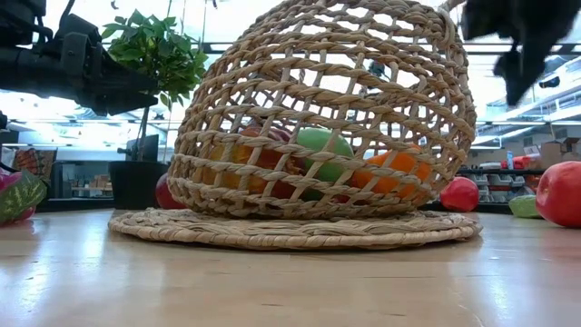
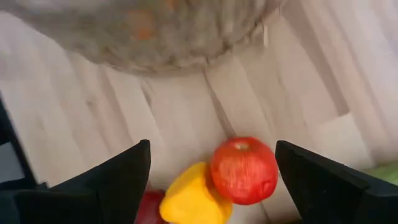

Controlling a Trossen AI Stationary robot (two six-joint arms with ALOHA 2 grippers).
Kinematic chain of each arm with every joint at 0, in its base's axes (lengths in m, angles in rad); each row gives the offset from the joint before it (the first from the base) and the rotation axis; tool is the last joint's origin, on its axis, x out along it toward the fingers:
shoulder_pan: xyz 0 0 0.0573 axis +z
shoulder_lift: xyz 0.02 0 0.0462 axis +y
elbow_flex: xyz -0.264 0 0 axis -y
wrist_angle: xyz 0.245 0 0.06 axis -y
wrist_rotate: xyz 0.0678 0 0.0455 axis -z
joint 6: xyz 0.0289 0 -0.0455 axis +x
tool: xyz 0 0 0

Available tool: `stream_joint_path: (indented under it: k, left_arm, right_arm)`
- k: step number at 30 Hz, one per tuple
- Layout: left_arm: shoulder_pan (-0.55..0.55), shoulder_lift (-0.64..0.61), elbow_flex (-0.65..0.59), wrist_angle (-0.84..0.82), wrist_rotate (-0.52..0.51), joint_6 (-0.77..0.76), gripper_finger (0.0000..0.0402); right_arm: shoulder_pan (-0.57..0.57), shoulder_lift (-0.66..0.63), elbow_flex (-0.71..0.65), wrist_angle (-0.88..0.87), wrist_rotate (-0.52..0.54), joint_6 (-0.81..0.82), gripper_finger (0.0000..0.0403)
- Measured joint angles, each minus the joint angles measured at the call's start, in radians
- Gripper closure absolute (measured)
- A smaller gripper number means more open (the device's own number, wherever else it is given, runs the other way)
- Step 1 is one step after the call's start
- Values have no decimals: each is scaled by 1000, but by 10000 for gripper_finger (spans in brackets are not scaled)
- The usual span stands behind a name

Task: Build produce basket
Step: Put the red apple into the brown basket

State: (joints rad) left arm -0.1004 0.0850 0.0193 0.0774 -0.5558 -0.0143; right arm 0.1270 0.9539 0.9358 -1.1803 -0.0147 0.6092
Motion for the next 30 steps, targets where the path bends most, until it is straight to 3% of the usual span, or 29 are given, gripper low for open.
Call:
stream_joint_path:
  k: [13, 19, 30]
  left_arm:
    - [0, 0, 0, 0, 0, 0, 4]
    - [0, 0, 0, 0, 0, 0, 4]
    - [0, 0, 0, 0, 0, 0, 4]
  right_arm:
    - [3, -136, -305, 202, -1, 139, 52]
    - [3, -183, -389, 203, 3, 182, 34]
    - [3, -53, -418, 227, 22, 198, 20]
